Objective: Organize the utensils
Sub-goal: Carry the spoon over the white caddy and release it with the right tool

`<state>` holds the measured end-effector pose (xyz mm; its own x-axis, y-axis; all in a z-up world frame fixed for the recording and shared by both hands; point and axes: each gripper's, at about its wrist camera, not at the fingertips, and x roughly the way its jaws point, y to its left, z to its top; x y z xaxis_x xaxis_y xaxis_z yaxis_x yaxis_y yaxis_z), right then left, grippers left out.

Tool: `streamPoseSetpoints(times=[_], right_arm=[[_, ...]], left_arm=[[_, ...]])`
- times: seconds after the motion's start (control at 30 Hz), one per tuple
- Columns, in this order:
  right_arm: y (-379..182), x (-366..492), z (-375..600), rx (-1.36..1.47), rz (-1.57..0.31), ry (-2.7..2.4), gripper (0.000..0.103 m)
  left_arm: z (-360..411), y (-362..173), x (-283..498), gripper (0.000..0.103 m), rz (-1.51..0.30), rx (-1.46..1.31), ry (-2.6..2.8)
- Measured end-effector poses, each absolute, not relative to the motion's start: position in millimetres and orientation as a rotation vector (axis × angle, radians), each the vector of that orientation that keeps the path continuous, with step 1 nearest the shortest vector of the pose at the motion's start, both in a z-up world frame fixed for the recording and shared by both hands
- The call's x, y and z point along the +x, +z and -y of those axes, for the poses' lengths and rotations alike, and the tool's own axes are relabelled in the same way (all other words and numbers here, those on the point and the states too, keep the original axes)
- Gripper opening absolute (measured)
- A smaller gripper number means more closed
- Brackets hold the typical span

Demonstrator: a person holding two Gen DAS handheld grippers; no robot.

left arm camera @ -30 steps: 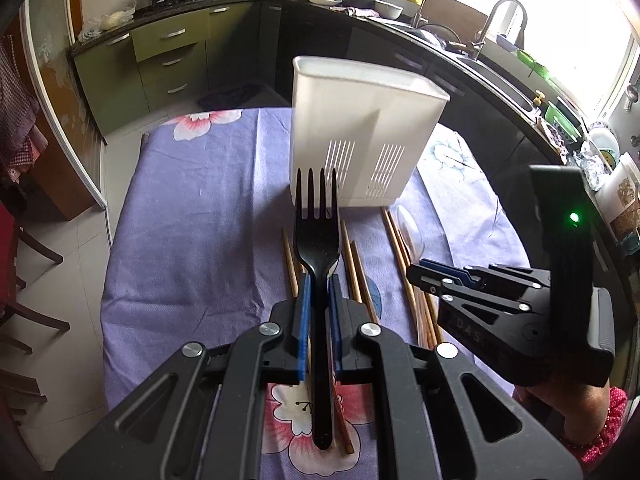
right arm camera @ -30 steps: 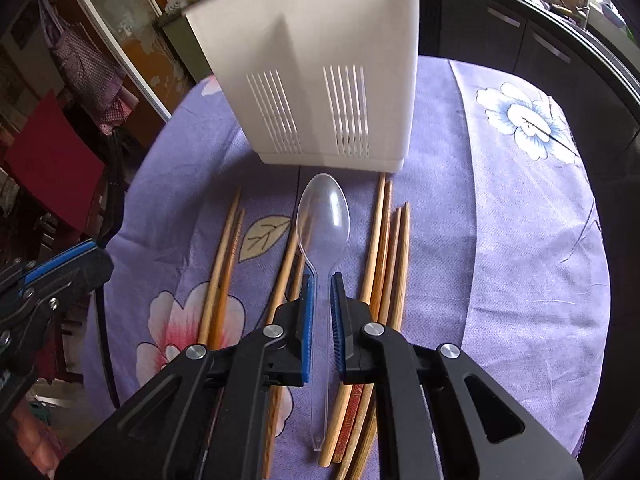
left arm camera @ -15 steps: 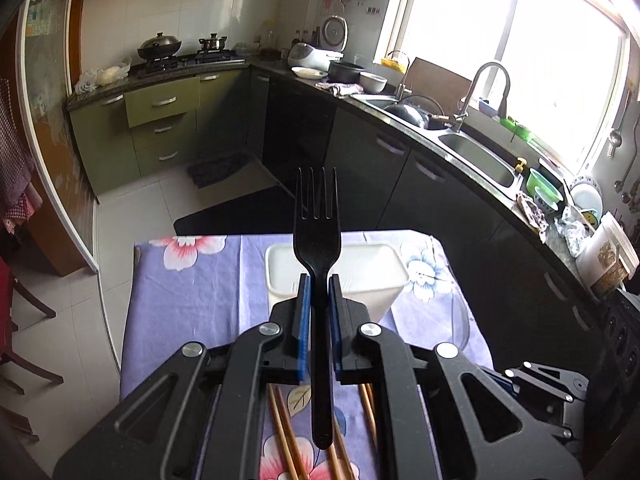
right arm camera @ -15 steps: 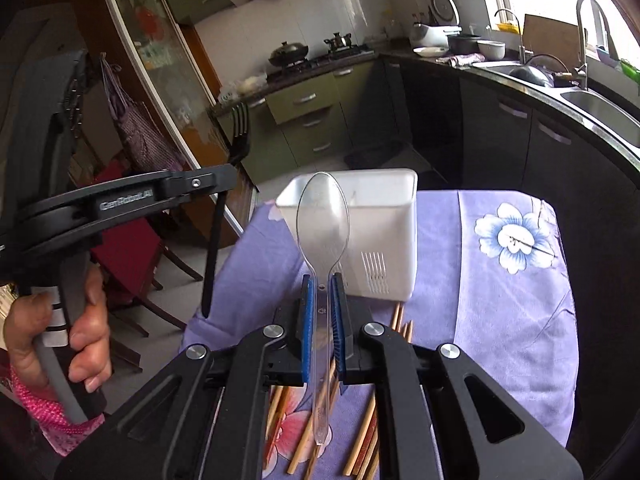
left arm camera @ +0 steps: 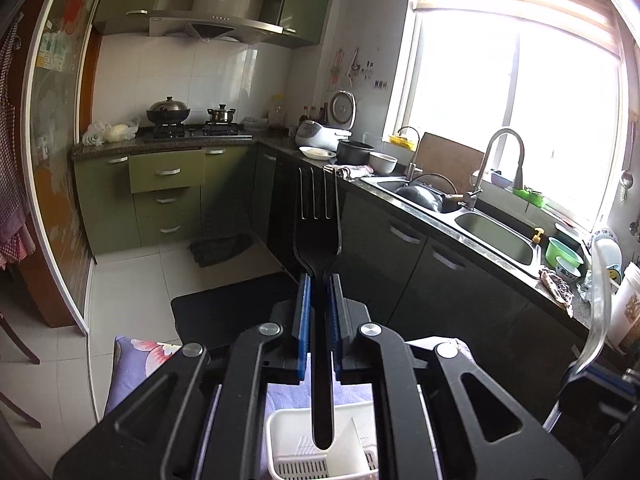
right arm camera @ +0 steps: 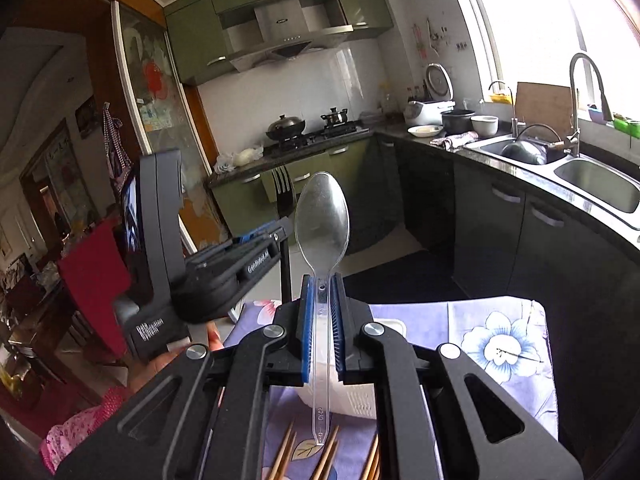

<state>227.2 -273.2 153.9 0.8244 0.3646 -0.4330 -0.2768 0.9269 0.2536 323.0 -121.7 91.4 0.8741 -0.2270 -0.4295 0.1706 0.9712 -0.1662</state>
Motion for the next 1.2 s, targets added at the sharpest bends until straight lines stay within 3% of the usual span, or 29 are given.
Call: streamPoseSetpoints(times=[0.53,0.83,1.2], right_arm=[[161.6,272.8,250.7,0.119,-0.342,0.235,0.009],[118.8,317.7,250.7,0.112,-0.392,0.221,0.009],[60.7,303.9,254.3,0.104,-0.461,0.235,0.009]], left_arm=[[129.6,40.0,297.5,0.01,-0.474,-0.037,-0.251],[115.4,34.7,284.5,0.012,-0.494,-0.015,-0.252],[113.8,22.5,285.4,0.012,-0.545,-0.024,-0.27]])
